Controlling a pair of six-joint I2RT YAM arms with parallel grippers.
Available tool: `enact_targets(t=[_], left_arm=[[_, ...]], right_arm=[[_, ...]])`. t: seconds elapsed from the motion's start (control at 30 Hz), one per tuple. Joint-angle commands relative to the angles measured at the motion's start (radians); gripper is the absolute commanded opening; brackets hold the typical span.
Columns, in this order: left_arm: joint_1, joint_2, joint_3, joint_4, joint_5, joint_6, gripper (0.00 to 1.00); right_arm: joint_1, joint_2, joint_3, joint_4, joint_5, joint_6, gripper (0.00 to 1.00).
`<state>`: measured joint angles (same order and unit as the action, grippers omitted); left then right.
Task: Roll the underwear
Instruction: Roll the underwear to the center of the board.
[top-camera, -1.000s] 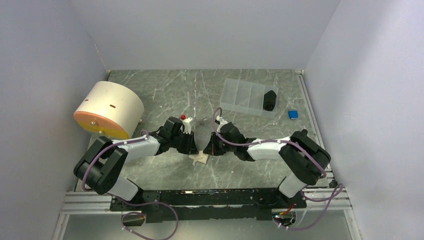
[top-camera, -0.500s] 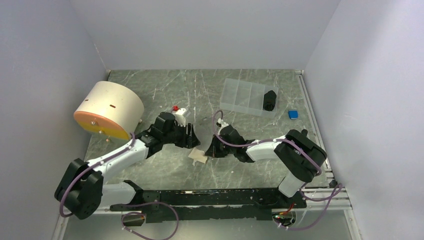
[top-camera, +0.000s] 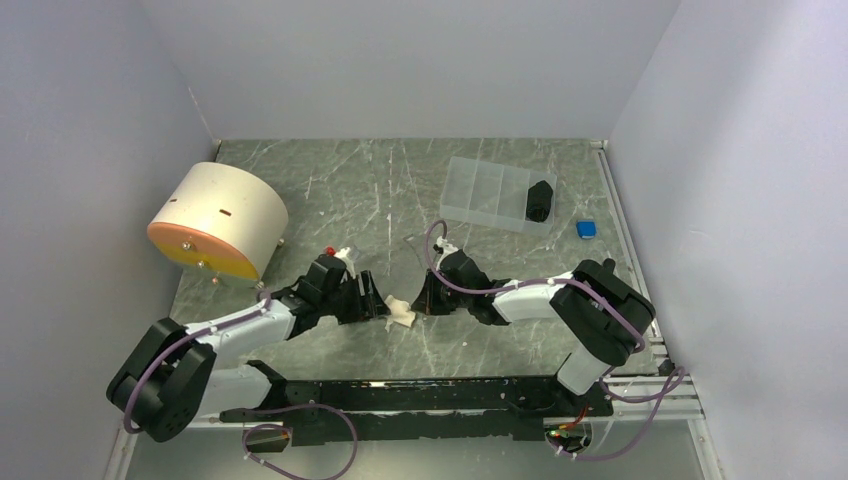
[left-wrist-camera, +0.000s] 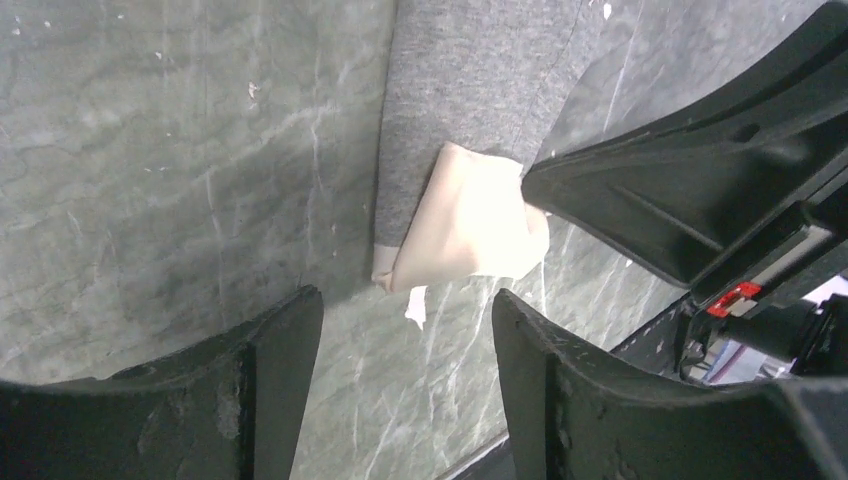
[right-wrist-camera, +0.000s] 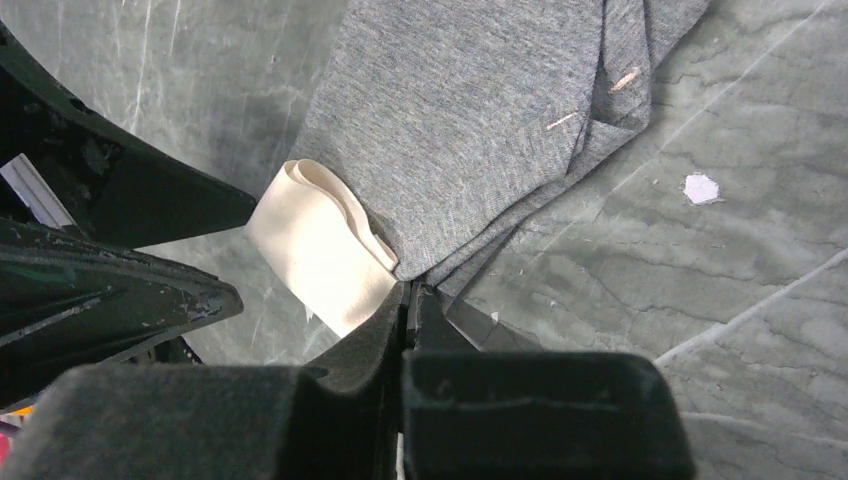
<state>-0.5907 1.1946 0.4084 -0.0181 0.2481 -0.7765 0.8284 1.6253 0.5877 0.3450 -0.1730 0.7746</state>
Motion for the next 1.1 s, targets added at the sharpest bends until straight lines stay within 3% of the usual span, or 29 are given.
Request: enact_targets(t=[0.0,0.23,0.47,0.73,0.9,1.07], left_arm=[[-0.004,0.029,-0.014,0.083,-0.048,-0.099,0.68],[-0.004,0.097,-0.030,0.092,-0.172,-0.134,0.63],[-0.006,0.152,-0.059,0.160,-0.173,-0.125,0.46],[-0.008,0.191,-0.061,0.202,-0.161,-0.091,0.26],[-0.009,0.208,-0.050,0.224,-0.140,-0.075,0.17],[-0.008,0.219,-0.051,0.243,-0.118,-0.069,0.13]], right_arm=[[0.001,-0.007,-0.002,0.000,0.010,-0.011,0.00],[0.001,-0.013,-0.011,0.011,0.003,-0.013,0.00],[-0.001,-0.005,0.000,0.012,-0.010,-0.014,0.01],[-0.003,-0.034,0.035,-0.042,0.000,-0.056,0.12],[-0.006,-0.035,0.060,-0.069,-0.019,-0.080,0.20],[-0.006,-0.016,0.092,-0.105,-0.032,-0.098,0.21]])
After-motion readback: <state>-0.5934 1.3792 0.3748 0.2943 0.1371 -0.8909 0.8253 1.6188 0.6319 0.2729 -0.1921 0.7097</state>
